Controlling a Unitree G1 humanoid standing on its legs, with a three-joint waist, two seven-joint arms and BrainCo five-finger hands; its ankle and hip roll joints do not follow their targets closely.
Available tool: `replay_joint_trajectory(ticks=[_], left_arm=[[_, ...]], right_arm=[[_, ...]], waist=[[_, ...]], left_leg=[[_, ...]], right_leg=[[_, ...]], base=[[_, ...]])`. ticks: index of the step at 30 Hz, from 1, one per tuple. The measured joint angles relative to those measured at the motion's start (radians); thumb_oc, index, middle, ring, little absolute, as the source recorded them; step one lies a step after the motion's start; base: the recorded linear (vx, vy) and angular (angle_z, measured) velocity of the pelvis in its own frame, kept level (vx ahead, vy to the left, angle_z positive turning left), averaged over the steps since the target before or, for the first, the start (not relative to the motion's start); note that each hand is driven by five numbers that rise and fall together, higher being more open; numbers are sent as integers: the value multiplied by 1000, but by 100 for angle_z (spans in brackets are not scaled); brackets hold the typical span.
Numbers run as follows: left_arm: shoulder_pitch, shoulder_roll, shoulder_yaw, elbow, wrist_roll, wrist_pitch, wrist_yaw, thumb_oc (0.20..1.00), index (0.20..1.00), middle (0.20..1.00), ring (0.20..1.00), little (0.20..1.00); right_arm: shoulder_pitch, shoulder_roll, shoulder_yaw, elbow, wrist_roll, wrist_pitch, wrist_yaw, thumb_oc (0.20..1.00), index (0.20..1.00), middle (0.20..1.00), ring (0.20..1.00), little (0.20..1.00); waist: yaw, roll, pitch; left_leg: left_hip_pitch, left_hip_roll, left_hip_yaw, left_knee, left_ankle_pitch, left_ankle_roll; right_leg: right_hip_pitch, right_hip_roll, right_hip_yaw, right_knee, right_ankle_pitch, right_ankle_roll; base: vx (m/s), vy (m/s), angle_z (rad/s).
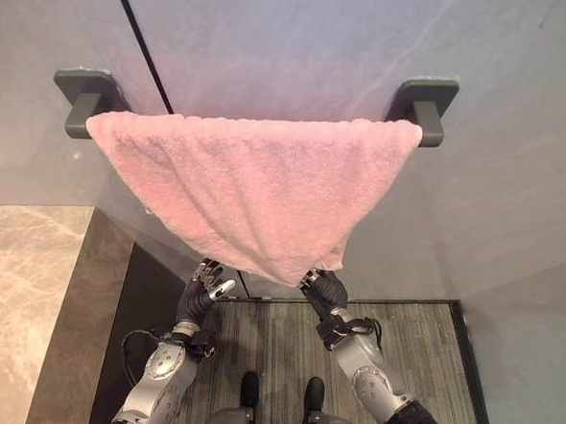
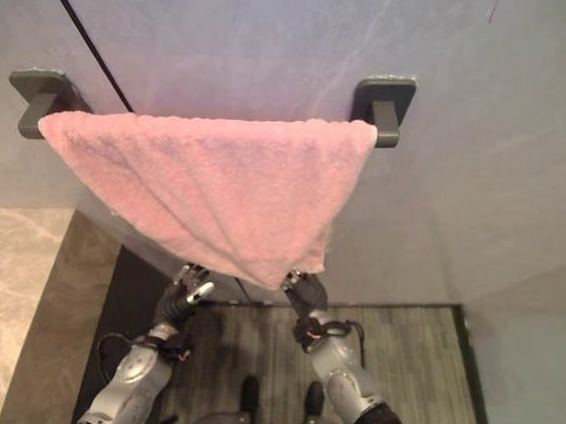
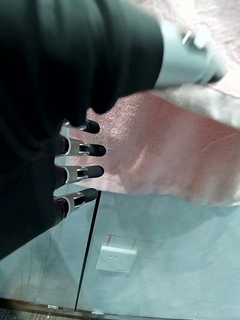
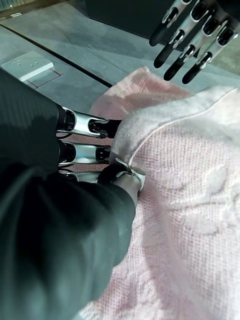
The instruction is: Put brush and paste in cup on sink, flatten towel.
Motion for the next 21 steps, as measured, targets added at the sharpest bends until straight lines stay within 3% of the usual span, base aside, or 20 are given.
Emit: replay_joint_trajectory(ticks=[21], left_arm=[[-40, -7, -31, 109, 66, -1, 34, 200, 200, 200, 200, 200]], right_arm=[[-16, 22, 6, 154, -23, 20, -23, 200, 200, 200, 200, 200]], waist=[[9, -7, 33]], left_leg=[[43, 1, 0, -35, 2, -3]], right_leg=[[66, 8, -2, -85, 26, 2]], base=[[0, 0, 0]])
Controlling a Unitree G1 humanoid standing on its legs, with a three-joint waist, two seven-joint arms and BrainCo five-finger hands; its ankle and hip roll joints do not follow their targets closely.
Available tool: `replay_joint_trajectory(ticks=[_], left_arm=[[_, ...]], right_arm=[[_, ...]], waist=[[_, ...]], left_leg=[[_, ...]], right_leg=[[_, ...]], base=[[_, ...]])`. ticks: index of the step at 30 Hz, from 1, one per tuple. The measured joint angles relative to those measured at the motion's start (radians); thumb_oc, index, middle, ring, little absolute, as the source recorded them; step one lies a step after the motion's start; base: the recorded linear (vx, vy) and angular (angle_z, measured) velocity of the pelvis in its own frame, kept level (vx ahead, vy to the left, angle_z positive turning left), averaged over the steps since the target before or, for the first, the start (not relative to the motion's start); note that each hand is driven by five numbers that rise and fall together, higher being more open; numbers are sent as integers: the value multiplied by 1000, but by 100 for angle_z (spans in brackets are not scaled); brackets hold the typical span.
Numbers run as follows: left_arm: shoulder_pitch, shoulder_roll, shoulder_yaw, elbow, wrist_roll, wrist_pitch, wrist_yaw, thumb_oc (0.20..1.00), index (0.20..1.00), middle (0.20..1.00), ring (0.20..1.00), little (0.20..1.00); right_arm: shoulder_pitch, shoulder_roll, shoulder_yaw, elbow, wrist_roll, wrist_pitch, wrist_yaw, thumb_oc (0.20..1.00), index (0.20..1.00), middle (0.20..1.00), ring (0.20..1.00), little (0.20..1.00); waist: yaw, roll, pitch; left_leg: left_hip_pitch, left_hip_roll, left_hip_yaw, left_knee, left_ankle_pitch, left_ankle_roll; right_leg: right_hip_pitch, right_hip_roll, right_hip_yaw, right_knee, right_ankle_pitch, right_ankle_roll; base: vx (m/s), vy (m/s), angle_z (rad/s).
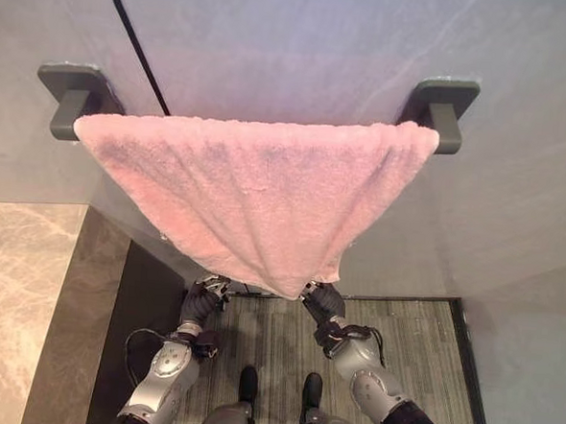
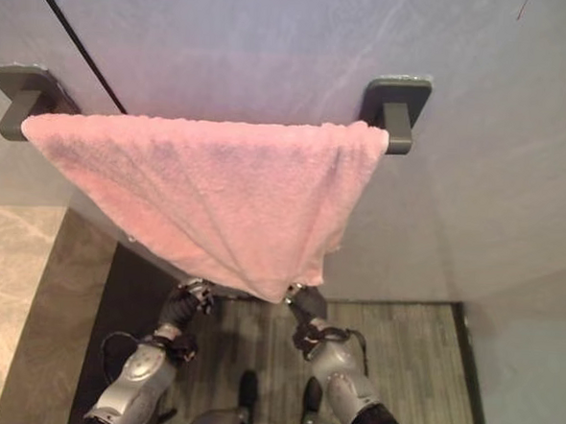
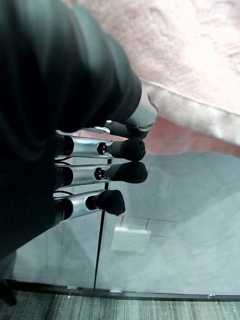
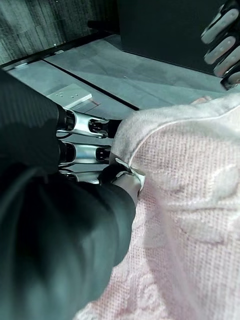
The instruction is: Put brush and paste in cup on sink, flatten towel.
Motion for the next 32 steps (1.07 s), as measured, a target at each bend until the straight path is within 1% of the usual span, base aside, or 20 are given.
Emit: replay_joint_trajectory(ticks=[2, 4, 5, 6, 7, 10, 11, 14, 17, 18, 20, 21, 22, 23, 24, 25, 27, 29, 31, 32], left_arm=[[0, 0, 0, 0, 0, 0, 0, 200, 200, 200, 200, 200], [-2, 0, -1, 2, 2, 0, 0, 260, 260, 260, 260, 260], [-3, 0, -1, 4, 8, 0, 0, 501, 501, 501, 501, 501], [-4, 0, -1, 7, 11, 0, 0, 780, 780, 780, 780, 780], [-12, -1, -3, 30, 13, 1, -2, 1000, 1000, 1000, 1000, 1000], [-19, -2, -4, 71, 16, 7, -2, 1000, 1000, 1000, 1000, 1000], [-19, -8, -3, 104, 34, 13, -3, 1000, 1000, 1000, 1000, 1000], [-54, -46, -7, 280, 76, 36, -5, 1000, 1000, 1000, 1000, 1000], [-67, -60, -4, 440, 139, 64, -11, 1000, 1000, 1000, 1000, 1000], [-66, -70, 2, 491, 162, 72, -10, 1000, 1000, 1000, 1000, 1000], [-70, -84, 2, 606, 201, 77, -12, 1000, 1000, 1000, 1000, 1000], [-71, -88, 3, 642, 214, 87, -12, 1000, 1000, 1000, 1000, 1000], [-64, -87, 3, 649, 226, 95, -12, 1000, 1000, 1000, 1000, 1000], [-56, -90, 2, 661, 247, 97, -13, 1000, 1000, 1000, 1000, 1000], [-61, -98, 4, 715, 271, 95, -20, 1000, 1000, 1000, 1000, 1000], [-96, -116, 4, 809, 316, 95, -22, 1000, 1000, 1000, 1000, 1000], [-104, -128, 8, 934, 412, 128, -36, 1000, 1000, 1000, 1000, 1000], [-105, -128, 18, 974, 456, 142, -50, 1000, 1000, 1000, 1000, 1000], [-97, -131, 32, 1007, 485, 152, -61, 1000, 1000, 1000, 1000, 1000], [-88, -137, 81, 1046, 504, 162, -80, 1000, 1000, 1000, 1000, 1000]], right_arm=[[1, 0, 0, 5, 0, 0, 0, 200, 200, 200, 200, 200], [0, 0, 0, 16, -1, 6, -1, 200, 200, 200, 200, 200], [-3, 0, 0, 23, -1, 11, -1, 316, 316, 316, 316, 316], [-5, 1, 0, 29, -1, 14, -1, 583, 583, 583, 583, 583], [-10, 3, 0, 48, -1, 19, -2, 1000, 1000, 1000, 1000, 1000], [-8, 3, -1, 54, -6, 27, -1, 1000, 1000, 1000, 1000, 1000], [-14, 0, -4, 86, -30, 32, 1, 1000, 1000, 1000, 1000, 1000], [-46, 18, -17, 252, -67, 52, 0, 1000, 1000, 1000, 1000, 1000], [-42, 16, -57, 418, -171, 80, -3, 1000, 1000, 1000, 1000, 1000], [-35, 7, -74, 467, -218, 89, -5, 1000, 1000, 1000, 1000, 1000], [-19, -15, -101, 552, -317, 97, -9, 1000, 1000, 1000, 1000, 1000], [-15, -20, -115, 585, -371, 101, -17, 1000, 1000, 1000, 1000, 1000], [-7, -28, -118, 594, -398, 105, -26, 1000, 1000, 1000, 1000, 1000], [10, -47, -123, 594, -455, 105, -27, 1000, 1000, 1000, 1000, 1000], [18, -60, -131, 624, -523, 99, -29, 1000, 1000, 1000, 1000, 1000], [-1, -58, -126, 680, -623, 96, -35, 1000, 1000, 1000, 1000, 1000], [-3, -62, -116, 804, -840, 110, -56, 1000, 1000, 1000, 1000, 1000], [14, -66, -122, 858, -935, 118, -67, 1000, 1000, 1000, 1000, 1000], [34, -64, -147, 921, -986, 130, -66, 1000, 1000, 1000, 1000, 1000], [63, -64, -208, 951, -1003, 149, -64, 1000, 1000, 1000, 1000, 1000]], waist=[[0, 0, 1], [0, 0, 1], [0, 0, 1], [0, 0, 1], [1, 0, 1], [1, -1, 1], [1, -1, 0], [-2, -2, -3], [-12, -8, -10], [-14, -6, -13], [-21, -6, -40], [-22, -7, -48], [-27, -7, -49], [-31, -7, -62], [-42, -7, -68], [-42, -3, -83], [-54, 0, -135], [-62, -1, -145], [-64, 1, -148], [-66, 2, -151]], left_leg=[[0, 0, 0, -1, 0, 0], [-1, 0, 1, -2, 0, 0], [0, 0, 2, -2, 0, 0], [0, 0, 2, -2, 0, 0], [4, 0, 2, -3, 0, 0], [14, 0, 2, -4, 0, 0], [28, 0, 2, -10, 0, 0], [60, 0, 2, -20, 0, -1], [78, -1, 2, -26, 0, -1], [94, -1, 3, -33, 0, -1], [101, -2, 4, -37, 0, -1], [107, -1, 6, -40, 1, -1], [115, -1, 6, -40, 1, -1], [126, -1, 7, -44, 1, -1], [133, 0, 7, -44, 1, -1], [143, 1, 9, -49, 1, -1], [146, 1, 13, -49, -3, -3], [146, 3, 16, -49, -3, -3], [148, 3, 20, -49, -2, -3], [158, 3, 31, -49, -4, -2]], right_leg=[[-1, 0, 0, -1, 0, 0], [0, 0, 0, -4, 1, 0], [1, 0, 1, -6, 2, 0], [1, 0, 1, -6, 2, 0], [9, 1, 0, -13, 5, 0], [25, 1, 0, -25, 8, -1], [38, 2, 0, -32, 10, -2], [69, 2, 0, -40, 10, -1], [88, 2, 0, -47, 13, 0], [99, 2, 1, -49, 12, 1], [105, 1, 1, -51, 10, 3], [110, 1, 2, -51, 10, 3], [118, 2, 2, -54, 10, 3], [127, 3, 3, -56, 11, 3], [135, 3, 5, -57, 11, 3], [143, 3, 5, -59, 11, 3], [143, 4, 11, -59, 4, 10], [143, 5, 12, -59, 5, 10], [143, 5, 18, -59, 6, 8], [149, 5, 26, -59, 7, 8]], base=[[0, 0, 0], [0, 0, 0], [0, 0, 0], [0, 0, 0], [0, 0, 0], [0, 0, 0], [0, 0, 0], [0, 0, 0], [12, 4, 0], [22, 12, -3], [17, 6, -3], [0, 0, 0], [27, 10, -3], [0, 0, 0], [35, 1, -3], [12, -7, -5], [14, -12, -7], [24, -15, -4], [36, -11, -9], [60, -15, -17]])
